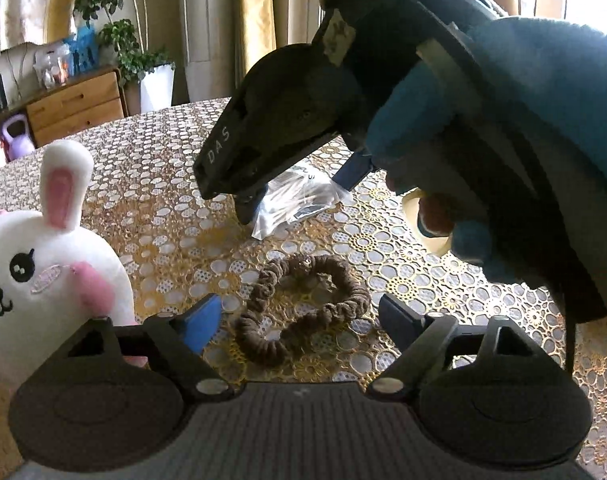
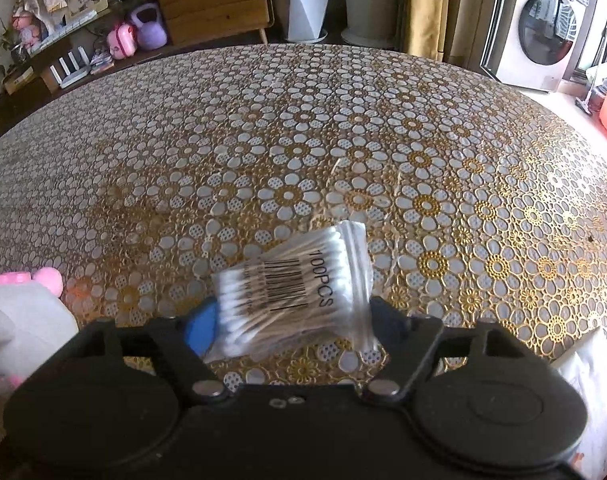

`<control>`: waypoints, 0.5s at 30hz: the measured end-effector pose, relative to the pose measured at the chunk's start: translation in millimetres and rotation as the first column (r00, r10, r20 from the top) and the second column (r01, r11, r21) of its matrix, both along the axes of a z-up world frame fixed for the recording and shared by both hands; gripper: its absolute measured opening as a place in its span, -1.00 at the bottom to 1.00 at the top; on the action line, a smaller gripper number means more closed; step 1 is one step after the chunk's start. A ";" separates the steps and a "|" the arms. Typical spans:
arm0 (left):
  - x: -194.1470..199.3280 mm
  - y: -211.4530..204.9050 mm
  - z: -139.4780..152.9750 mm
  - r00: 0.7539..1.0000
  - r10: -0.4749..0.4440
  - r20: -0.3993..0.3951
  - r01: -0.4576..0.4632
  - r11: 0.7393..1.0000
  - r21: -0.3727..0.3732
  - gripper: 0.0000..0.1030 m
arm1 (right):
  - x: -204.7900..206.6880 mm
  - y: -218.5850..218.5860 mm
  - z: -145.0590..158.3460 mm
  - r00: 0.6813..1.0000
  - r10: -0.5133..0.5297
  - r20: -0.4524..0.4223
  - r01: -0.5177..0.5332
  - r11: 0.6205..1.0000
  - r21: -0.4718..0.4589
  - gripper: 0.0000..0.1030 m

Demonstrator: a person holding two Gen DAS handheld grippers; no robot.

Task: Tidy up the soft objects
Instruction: 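Grasp the clear cotton-swab pack with the right tool while the left tool grasps the brown hair tie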

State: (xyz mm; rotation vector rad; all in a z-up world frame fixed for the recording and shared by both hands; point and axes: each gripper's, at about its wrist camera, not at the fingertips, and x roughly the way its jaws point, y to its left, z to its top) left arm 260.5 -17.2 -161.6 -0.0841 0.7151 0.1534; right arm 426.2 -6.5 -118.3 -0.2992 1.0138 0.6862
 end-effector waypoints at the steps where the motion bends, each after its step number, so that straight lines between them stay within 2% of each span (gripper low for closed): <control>1: -0.4 -0.3 0.2 1.000 0.003 0.002 -0.003 1.000 0.011 0.50 | -0.6 -0.8 0.6 1.000 0.000 0.001 0.000 1.000 0.004 0.40; 2: -0.7 -1.2 0.7 1.000 -0.003 0.006 0.003 1.000 0.015 0.42 | -1.3 -1.7 1.9 1.000 0.000 0.003 0.000 1.000 0.008 0.34; 4: 0.0 -2.3 1.2 1.000 -0.021 0.017 0.021 1.000 0.020 0.05 | -6.4 -6.7 6.0 1.000 -0.004 0.015 0.004 1.000 0.018 0.28; 5: 0.2 -3.7 1.5 1.000 -0.024 0.018 0.024 0.999 0.025 -0.02 | -8.6 -6.5 6.6 1.000 -0.014 0.026 0.014 1.000 0.013 0.27; 7: 1.1 -4.6 1.9 0.999 -0.029 0.019 0.029 0.999 0.026 -0.33 | -13.4 -8.1 6.9 0.999 -0.024 0.040 0.023 1.000 0.006 0.24; 9: 2.0 -3.4 2.3 0.999 -0.032 0.018 0.031 0.999 0.028 -0.43 | -16.5 -11.4 8.3 0.999 -0.025 0.044 0.025 1.000 0.013 0.23; 10: 3.2 -3.0 2.6 0.999 -0.034 0.018 0.033 0.999 0.028 -0.56 | -17.9 -14.7 8.8 0.998 -0.031 0.045 0.031 0.999 0.016 0.23; 15: 0.8 0.5 6.1 1.000 -0.025 0.012 0.025 0.999 0.030 -0.64 | -30.6 -45.1 19.7 0.996 -0.074 0.041 0.072 0.996 0.057 0.22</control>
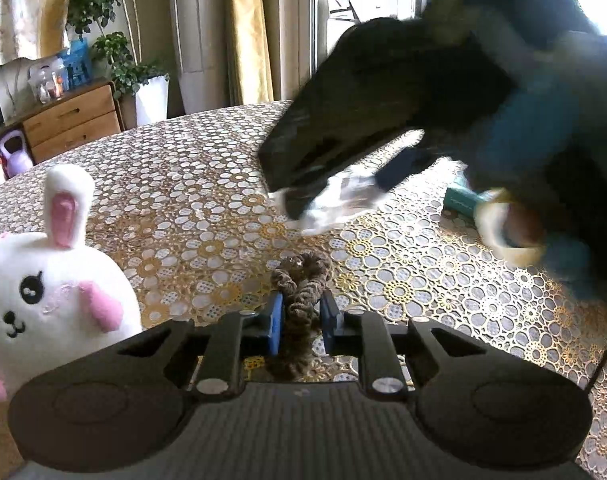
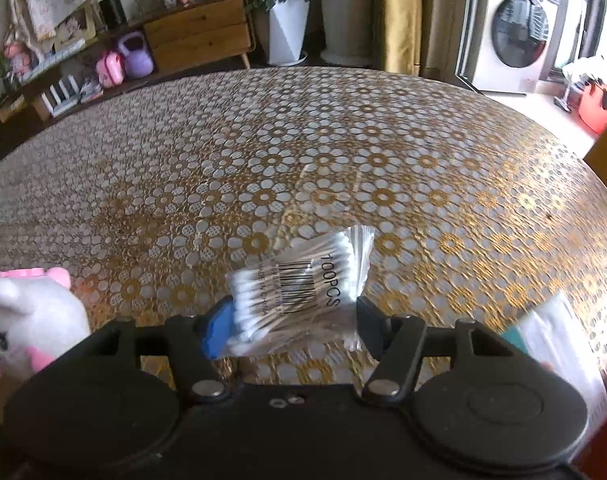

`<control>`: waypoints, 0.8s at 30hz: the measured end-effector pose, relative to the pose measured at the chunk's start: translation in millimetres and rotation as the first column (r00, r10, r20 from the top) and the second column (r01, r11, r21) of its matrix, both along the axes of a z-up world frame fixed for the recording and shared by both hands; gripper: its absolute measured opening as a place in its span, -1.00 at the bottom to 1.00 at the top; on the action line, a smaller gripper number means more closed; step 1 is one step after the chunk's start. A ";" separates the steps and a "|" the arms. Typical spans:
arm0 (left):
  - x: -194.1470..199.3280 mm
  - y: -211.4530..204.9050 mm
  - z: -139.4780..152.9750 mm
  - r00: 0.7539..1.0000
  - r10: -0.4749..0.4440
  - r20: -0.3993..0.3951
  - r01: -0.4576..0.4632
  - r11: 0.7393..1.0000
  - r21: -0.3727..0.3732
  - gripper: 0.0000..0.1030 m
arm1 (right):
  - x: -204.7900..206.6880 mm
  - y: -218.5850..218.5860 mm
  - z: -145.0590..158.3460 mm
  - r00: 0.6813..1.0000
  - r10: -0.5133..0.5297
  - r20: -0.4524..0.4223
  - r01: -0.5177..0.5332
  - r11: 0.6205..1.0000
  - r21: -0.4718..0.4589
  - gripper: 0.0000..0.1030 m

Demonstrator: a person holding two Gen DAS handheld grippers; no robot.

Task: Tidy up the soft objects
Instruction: 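Grasp the clear cotton-swab pack with the right tool while the left tool grasps the brown hair tie, then carry the swab pack and hair tie over the brown box with both tools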

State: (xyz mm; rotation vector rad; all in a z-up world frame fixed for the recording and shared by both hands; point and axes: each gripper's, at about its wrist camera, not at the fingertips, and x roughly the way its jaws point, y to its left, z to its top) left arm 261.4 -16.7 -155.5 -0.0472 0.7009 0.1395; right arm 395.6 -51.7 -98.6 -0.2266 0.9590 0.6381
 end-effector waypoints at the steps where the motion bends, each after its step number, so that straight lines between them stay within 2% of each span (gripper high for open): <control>1: -1.5 0.4 1.5 1.000 0.001 0.003 -0.001 1.000 0.002 -0.65 | -3.0 -6.4 3.5 1.000 -0.006 0.002 0.006 1.000 0.005 0.22; 10: -17.9 1.6 22.1 1.000 0.008 0.027 -0.008 1.000 -0.004 -0.65 | -44.7 -62.3 33.7 0.997 -0.057 0.050 0.055 0.998 0.037 0.22; 17: -43.5 -13.0 41.2 0.998 -0.027 0.061 0.026 0.999 0.023 -0.70 | -92.1 -103.5 55.4 0.993 -0.078 0.086 0.072 0.995 0.070 0.22; 24: -69.9 -28.8 76.2 0.988 -0.101 0.118 0.099 0.995 0.018 -0.70 | -133.7 -135.8 73.4 0.989 -0.095 0.111 0.084 0.991 0.100 0.22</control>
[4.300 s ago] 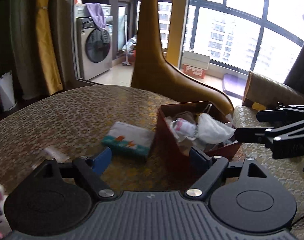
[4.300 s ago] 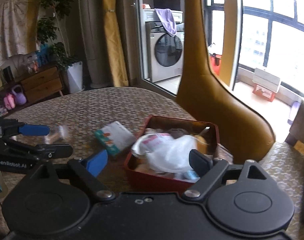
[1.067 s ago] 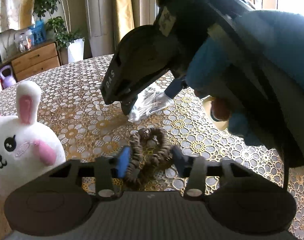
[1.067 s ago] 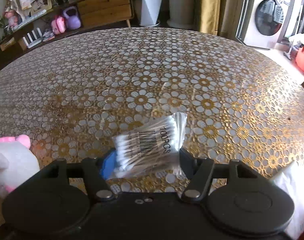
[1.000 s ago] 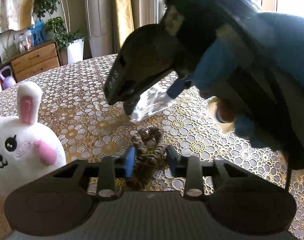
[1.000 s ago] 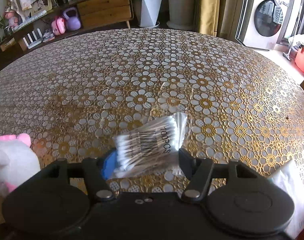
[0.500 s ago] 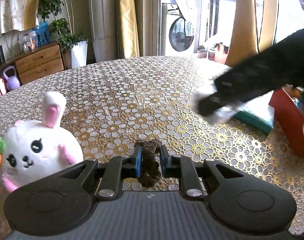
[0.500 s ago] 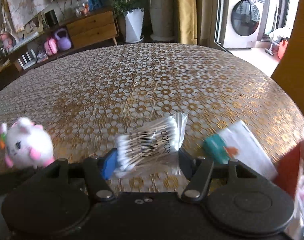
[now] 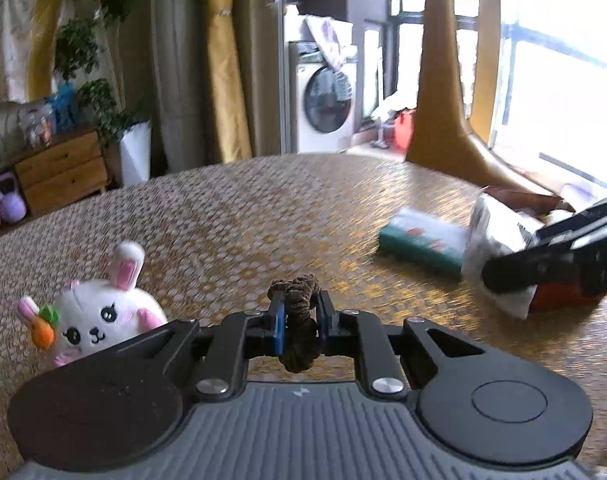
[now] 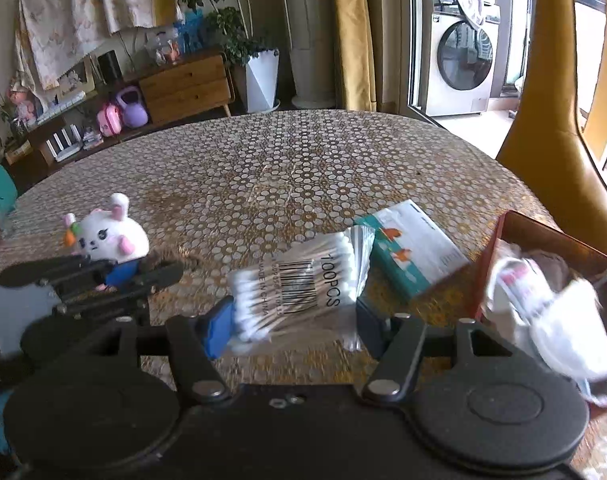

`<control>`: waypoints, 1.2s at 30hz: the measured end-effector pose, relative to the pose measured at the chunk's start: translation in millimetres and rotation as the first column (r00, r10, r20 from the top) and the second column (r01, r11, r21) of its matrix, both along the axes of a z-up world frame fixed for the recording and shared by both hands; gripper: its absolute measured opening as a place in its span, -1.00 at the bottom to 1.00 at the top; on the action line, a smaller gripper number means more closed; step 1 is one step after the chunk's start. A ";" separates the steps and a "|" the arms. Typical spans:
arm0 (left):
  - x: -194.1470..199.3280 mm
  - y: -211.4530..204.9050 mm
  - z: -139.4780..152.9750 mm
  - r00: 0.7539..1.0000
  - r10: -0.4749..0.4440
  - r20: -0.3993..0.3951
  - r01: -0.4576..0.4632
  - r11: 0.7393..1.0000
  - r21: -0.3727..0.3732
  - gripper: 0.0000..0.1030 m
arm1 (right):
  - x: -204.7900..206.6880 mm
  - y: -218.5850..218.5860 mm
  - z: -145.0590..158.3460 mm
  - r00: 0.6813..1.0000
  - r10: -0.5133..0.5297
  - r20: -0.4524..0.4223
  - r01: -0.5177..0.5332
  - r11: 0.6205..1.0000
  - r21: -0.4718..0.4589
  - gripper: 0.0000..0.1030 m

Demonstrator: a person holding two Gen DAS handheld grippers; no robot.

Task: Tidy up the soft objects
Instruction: 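Carry the swab pack and hair tie over the brown box with both tools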

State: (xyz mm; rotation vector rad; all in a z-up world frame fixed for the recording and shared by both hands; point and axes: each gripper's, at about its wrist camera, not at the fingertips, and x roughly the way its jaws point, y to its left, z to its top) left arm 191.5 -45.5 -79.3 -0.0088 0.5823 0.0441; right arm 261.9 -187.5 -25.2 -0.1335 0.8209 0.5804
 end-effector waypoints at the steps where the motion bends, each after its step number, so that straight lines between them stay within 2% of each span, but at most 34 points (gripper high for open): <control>1: -3.1 -4.0 5.3 1.000 -0.014 0.009 0.014 1.000 -0.002 -0.70 | -5.7 -4.7 2.6 1.000 -0.001 0.002 0.001 1.000 0.004 0.22; 8: -14.9 -39.3 37.8 0.990 -0.134 0.054 0.135 0.991 -0.016 -0.70 | -34.6 -37.8 19.0 0.999 -0.023 0.038 0.022 1.000 0.019 0.22; 15: -3.0 -77.5 59.0 0.967 -0.240 0.085 0.243 0.970 -0.027 -0.70 | -45.9 -83.1 30.4 0.991 -0.104 0.080 0.103 0.994 0.019 0.22; 25: 48.9 -128.4 65.3 0.937 -0.346 0.041 0.349 0.935 -0.069 -0.70 | -31.0 -144.8 23.1 0.964 -0.242 0.106 0.244 0.970 -0.004 0.22; 36: 110.8 -181.0 60.5 0.915 -0.402 -0.014 0.398 0.911 -0.106 -0.70 | 10.7 -179.2 -1.1 0.933 -0.347 0.096 0.350 0.937 -0.019 0.22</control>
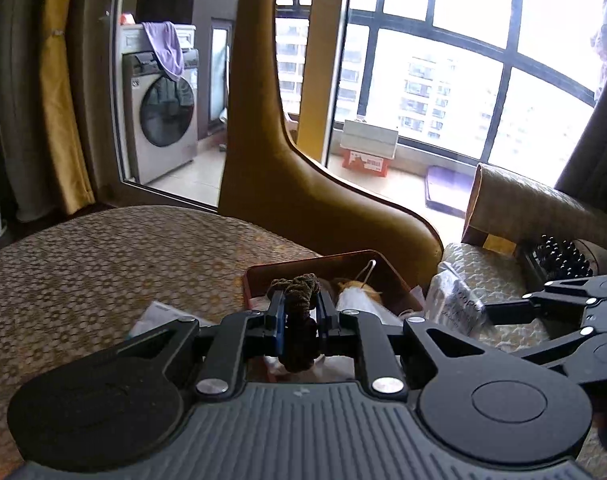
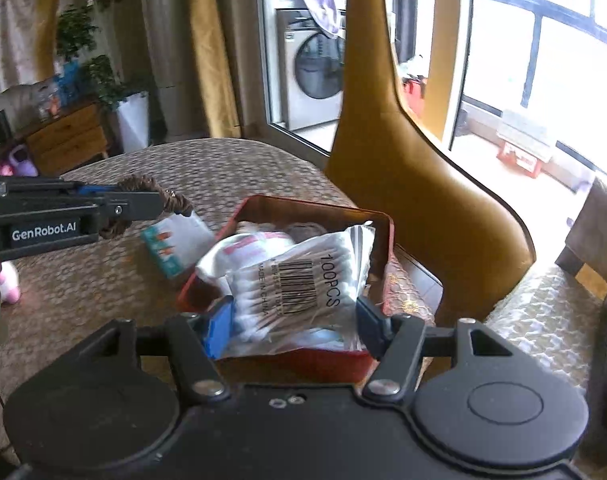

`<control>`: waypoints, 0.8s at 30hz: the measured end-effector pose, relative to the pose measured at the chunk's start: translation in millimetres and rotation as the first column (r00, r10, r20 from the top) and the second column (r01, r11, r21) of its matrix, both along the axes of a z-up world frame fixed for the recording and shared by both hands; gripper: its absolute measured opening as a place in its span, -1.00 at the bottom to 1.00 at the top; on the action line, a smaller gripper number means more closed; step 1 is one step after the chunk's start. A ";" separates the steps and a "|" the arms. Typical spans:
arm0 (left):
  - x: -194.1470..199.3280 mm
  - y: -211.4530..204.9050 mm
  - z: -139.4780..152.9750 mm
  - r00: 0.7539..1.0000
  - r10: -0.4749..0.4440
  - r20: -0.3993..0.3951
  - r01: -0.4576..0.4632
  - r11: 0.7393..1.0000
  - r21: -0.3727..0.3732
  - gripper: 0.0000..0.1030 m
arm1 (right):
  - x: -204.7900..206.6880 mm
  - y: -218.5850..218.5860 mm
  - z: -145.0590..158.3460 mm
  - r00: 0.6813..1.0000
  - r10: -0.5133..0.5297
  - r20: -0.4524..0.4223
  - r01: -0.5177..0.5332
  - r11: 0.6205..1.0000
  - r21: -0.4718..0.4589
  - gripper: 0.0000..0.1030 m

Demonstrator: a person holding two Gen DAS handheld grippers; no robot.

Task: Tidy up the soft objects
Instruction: 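Carry the swab pack and hair tie over the brown box with both tools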

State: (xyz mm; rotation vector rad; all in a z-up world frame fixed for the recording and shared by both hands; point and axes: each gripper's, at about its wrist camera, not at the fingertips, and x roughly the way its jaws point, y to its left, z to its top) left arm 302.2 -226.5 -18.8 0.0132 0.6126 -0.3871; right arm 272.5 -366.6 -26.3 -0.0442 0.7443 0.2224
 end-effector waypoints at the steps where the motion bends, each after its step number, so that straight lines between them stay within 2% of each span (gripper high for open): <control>1: 5.8 -4.0 -1.6 1.000 -0.003 -0.002 0.003 1.000 0.003 -0.70 | 5.2 -1.2 -2.2 1.000 -0.007 -0.002 0.007 1.000 -0.003 0.22; 7: 39.4 -24.2 -13.2 1.000 0.013 -0.026 -0.013 1.000 0.023 -0.70 | 30.8 -9.9 -13.3 0.999 -0.041 -0.020 0.041 0.999 0.021 0.22; 10: 55.0 -31.3 -21.1 0.999 0.008 -0.047 -0.007 1.000 0.023 -0.70 | 40.7 -10.2 -18.4 0.999 -0.025 -0.037 0.026 0.999 0.031 0.22; 17: 78.6 -42.8 -44.3 0.994 -0.012 -0.106 0.013 1.000 0.008 -0.70 | 52.9 -1.3 -36.0 0.996 0.021 -0.089 -0.020 1.000 0.006 0.22; 24: 87.8 -47.9 -65.8 0.985 -0.020 -0.169 0.025 0.999 0.023 -0.70 | 55.1 5.7 -43.4 0.995 0.044 -0.093 -0.046 0.998 -0.029 0.23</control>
